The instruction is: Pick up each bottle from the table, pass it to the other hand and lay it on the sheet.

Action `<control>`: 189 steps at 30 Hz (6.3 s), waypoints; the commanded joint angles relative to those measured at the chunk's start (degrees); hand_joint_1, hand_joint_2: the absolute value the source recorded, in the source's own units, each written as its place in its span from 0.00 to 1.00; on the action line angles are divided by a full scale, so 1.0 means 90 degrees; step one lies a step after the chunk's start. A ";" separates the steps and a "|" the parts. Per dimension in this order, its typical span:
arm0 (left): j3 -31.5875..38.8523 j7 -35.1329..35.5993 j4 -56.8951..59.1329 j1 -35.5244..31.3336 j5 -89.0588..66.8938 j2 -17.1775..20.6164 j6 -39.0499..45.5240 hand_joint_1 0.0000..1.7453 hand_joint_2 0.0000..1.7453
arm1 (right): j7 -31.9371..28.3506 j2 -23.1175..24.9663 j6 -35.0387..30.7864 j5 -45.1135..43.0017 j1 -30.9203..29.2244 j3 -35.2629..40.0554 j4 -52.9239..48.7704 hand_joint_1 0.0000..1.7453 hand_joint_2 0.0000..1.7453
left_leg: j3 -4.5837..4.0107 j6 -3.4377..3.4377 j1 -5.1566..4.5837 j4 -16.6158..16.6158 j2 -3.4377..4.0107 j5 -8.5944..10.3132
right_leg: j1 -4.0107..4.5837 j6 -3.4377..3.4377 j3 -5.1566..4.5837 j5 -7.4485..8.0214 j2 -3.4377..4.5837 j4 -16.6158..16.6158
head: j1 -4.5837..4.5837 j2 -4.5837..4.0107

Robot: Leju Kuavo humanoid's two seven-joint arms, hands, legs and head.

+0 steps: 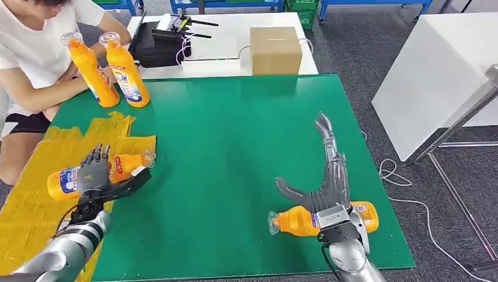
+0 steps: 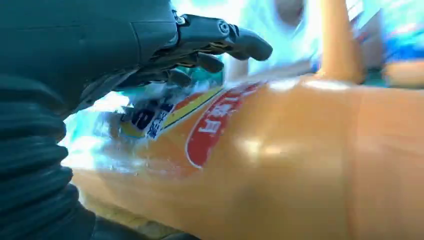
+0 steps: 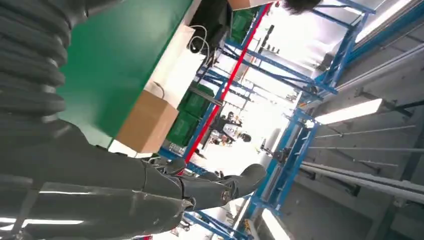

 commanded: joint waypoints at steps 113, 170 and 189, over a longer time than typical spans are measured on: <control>-0.1291 -0.3336 -0.5534 0.2259 0.7172 -0.1455 -0.1954 0.00 1.00 | 0.2826 -0.1766 0.1767 0.5523 -0.0044 -0.0394 0.3961 1.00 1.00 | 0.0033 0.0023 -0.0006 -0.0004 -0.0001 -0.0026 | 0.0003 0.0006 0.0044 -0.0002 -0.0010 -0.0024 | -0.0002 0.0000; -0.3088 -0.2201 -0.4515 0.0248 1.0611 -0.1121 -0.5912 0.00 1.00 | -0.0365 0.1523 0.0139 0.0268 -0.2167 -0.0824 0.4983 1.00 1.00 | -0.0009 0.0011 0.0008 0.0003 0.0046 -0.0026 | 0.0007 0.0003 -0.0018 0.0000 0.0039 -0.0004 | -0.0005 0.0000; -0.3294 -0.2218 -0.4057 -0.0043 1.1185 -0.1275 -0.5850 0.00 1.00 | -0.0629 0.1943 -0.0452 0.0886 -0.2471 0.0775 0.5731 1.00 1.00 | -0.0023 0.0013 0.0004 0.0003 0.0033 -0.0018 | 0.0003 0.0006 -0.0027 0.0000 0.0026 -0.0001 | -0.0002 0.0000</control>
